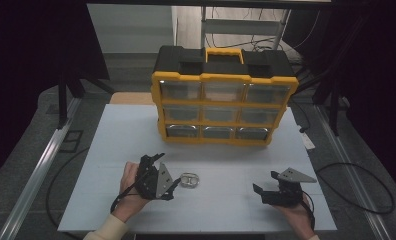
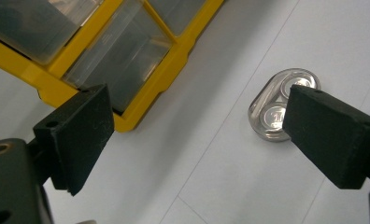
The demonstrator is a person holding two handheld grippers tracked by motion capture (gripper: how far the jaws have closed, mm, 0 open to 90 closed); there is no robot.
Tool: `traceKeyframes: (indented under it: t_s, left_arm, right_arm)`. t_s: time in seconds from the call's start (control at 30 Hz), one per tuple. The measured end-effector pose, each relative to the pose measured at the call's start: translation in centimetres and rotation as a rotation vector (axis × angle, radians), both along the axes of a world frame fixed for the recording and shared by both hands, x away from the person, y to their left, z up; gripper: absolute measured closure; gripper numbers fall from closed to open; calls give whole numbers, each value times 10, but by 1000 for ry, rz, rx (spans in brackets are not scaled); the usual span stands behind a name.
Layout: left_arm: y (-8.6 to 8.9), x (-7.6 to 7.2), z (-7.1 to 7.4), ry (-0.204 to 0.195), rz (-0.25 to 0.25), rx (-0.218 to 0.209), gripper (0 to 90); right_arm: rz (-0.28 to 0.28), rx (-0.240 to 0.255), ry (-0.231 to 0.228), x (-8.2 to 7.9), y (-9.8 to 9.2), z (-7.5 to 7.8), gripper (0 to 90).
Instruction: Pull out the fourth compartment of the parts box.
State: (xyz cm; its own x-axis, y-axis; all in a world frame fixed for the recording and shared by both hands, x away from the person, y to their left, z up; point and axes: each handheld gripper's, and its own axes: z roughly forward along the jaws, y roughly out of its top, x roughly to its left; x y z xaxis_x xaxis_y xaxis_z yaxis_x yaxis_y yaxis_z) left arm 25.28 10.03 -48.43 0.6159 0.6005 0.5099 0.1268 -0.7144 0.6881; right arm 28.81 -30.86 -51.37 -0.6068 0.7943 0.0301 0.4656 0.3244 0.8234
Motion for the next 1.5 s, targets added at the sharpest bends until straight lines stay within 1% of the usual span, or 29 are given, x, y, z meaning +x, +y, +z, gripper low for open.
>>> traceKeyframes:
  t_s: [0.13, 0.2, 0.43, 0.67, 0.97, 1.1, 1.27, 1.5]
  left_arm:
    - [-1, 1, 1, -6, -6, -1, 99]
    - [-1, 2, 1, -16, -6, 10, 100]
    - [-3, 3, 2, -31, -10, 25, 100]
    - [-5, 4, 3, -38, -13, 25, 100]
    - [-9, 6, 4, -54, -17, 57, 101]
    - [-10, 8, 6, -65, -17, 54, 101]
    - [-12, 11, 9, -77, -16, 74, 102]
    - [-13, 15, 13, -94, -15, 81, 107]
  right_arm:
    - [1, -3, 0, 0, 0, 0, 133]
    - [0, -4, 2, 0, 1, -1, 133]
    - [-1, -5, 0, 0, 0, 0, 133]
    - [-2, -7, 1, 0, 0, -1, 133]
    - [-6, -3, -1, 1, 0, -1, 133]
    - [-8, -3, 1, 1, -1, 0, 133]
    - [-10, -3, 1, 1, -1, 0, 133]
    - [-10, -4, 2, 1, -1, -1, 133]
